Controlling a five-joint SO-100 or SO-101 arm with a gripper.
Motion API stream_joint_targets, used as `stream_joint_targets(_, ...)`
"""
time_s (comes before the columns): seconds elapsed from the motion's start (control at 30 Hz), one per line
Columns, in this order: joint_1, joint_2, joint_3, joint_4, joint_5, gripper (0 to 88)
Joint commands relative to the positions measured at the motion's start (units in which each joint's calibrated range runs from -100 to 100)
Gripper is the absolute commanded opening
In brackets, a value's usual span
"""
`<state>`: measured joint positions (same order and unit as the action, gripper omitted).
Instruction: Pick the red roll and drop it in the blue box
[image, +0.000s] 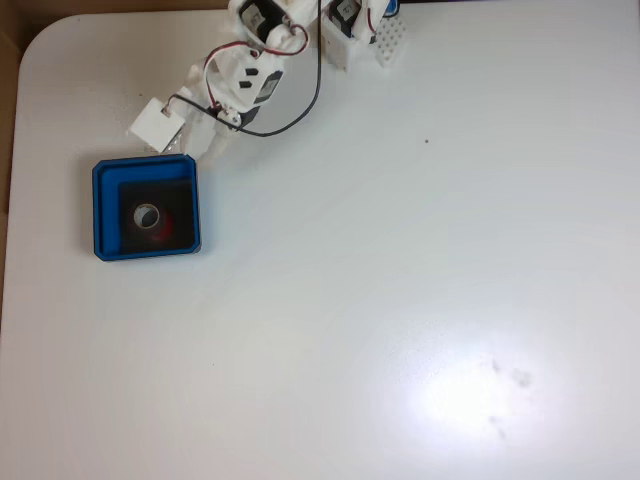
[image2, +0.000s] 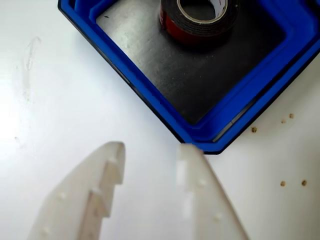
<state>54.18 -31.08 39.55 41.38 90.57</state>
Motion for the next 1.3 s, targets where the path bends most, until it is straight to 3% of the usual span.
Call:
stream_joint_targets(0.0, -2.2, -8.7, 4.0, -1.2, 0.2, 9.9)
stream_joint_targets(0.67, -12.2, -46.8, 35.7, -1.3, 0.1, 9.9)
stream_joint_targets(1.27, -22.2, -67.8, 60.4, -1.0, 0.3, 9.8)
